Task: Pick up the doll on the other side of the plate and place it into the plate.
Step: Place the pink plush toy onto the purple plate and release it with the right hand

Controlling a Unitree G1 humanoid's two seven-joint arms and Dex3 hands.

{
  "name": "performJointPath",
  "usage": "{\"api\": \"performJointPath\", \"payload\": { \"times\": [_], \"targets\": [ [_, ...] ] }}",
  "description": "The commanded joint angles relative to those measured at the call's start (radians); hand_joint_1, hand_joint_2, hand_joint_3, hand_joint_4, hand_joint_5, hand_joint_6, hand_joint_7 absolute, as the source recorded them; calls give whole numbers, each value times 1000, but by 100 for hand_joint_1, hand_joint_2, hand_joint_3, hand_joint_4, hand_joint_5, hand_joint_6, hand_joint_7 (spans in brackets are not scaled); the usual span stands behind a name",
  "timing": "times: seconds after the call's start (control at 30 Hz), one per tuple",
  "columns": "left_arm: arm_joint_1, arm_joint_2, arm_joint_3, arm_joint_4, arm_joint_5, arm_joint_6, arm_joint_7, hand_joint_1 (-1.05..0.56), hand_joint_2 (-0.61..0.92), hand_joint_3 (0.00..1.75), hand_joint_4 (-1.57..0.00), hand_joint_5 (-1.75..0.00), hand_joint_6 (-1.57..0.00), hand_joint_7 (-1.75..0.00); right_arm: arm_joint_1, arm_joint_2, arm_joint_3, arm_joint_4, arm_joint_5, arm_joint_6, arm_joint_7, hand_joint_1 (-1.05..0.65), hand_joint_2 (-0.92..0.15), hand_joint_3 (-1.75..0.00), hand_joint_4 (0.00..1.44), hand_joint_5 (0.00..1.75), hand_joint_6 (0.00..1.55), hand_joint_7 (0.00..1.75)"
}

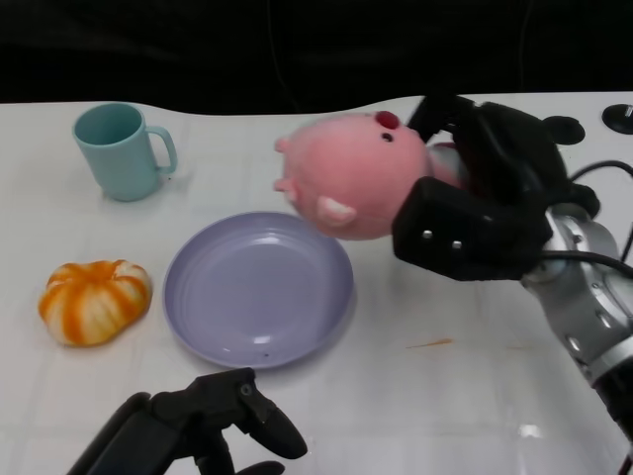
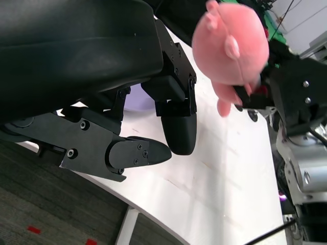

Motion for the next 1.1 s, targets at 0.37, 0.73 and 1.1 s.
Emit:
{"api": "performJointPath", "payload": {
  "times": [0.37, 0.73, 1.1],
  "targets": [
    [-16, -30, -66, -18, 64, 45, 17, -20, 87, 50, -65, -169, -65, -105, -156, 176, 98, 168, -34, 11, 16, -23, -29, -139, 101, 175, 78, 175],
    [-15, -40, -74, -25, 72, 45, 14, -22, 86, 54, -66, -168, -63, -107, -175, 245, 141, 271, -46, 38, 18, -23, -33, -128, 94, 175, 70, 171],
    [-9, -38, -74, -35, 74, 54, 12, -22, 87, 53, -66, -167, -63, -107, -151, 246, 155, 248, -41, 80, 77, -46, -89, -14, 35, 76, 56, 3]
  ]
}}
